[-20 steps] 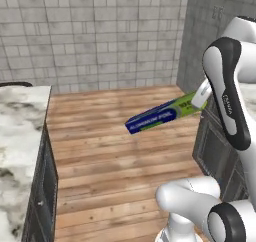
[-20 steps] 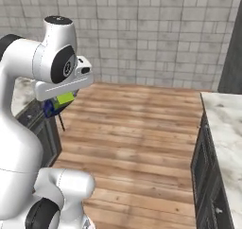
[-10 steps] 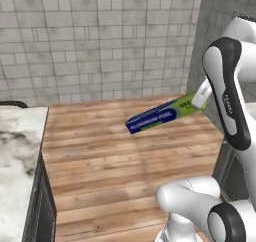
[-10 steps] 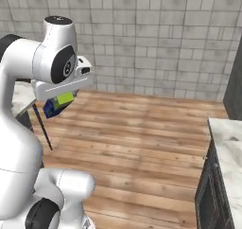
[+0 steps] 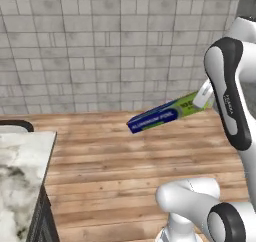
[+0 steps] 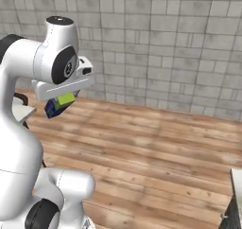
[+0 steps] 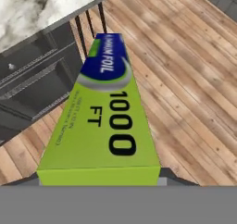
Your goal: Retrieve the tupperware and aluminum foil from the cabinet and place them on the dining counter near the plate with mushrooms to prepare for storing leftovers.
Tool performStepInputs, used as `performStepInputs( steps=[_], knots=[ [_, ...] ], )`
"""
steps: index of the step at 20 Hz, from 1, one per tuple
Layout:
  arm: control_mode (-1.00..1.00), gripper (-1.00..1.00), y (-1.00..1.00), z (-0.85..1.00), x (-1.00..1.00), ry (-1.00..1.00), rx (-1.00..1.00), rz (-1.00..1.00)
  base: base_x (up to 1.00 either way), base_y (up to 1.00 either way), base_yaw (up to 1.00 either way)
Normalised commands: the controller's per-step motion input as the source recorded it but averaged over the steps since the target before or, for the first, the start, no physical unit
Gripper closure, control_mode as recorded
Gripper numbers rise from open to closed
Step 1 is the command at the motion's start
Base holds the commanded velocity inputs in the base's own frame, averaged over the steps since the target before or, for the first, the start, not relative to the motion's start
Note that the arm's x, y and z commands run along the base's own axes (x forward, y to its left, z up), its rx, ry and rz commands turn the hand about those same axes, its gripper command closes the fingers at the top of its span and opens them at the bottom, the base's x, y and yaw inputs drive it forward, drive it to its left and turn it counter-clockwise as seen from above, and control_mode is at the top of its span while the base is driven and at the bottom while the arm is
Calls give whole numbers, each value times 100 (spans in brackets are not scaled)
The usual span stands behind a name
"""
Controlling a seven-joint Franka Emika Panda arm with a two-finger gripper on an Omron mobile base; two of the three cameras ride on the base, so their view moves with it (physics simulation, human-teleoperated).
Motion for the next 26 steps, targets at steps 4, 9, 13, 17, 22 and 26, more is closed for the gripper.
performStepInputs(
  steps=[4, 9, 13, 17, 22, 26],
  knots=[
    [100, 100, 0, 0, 0, 0, 0, 0, 100, -8, 51],
    [100, 100, 0, 0, 0, 0, 0, 0, 100, -26, 54],
    [100, 100, 0, 0, 0, 0, 0, 0, 100, -34, 55],
    [100, 100, 0, 0, 0, 0, 0, 0, 100, -31, 60],
    [100, 100, 0, 0, 0, 0, 0, 0, 100, -27, 64],
    [100, 100, 0, 0, 0, 0, 0, 0, 100, -26, 68]
  ],
)
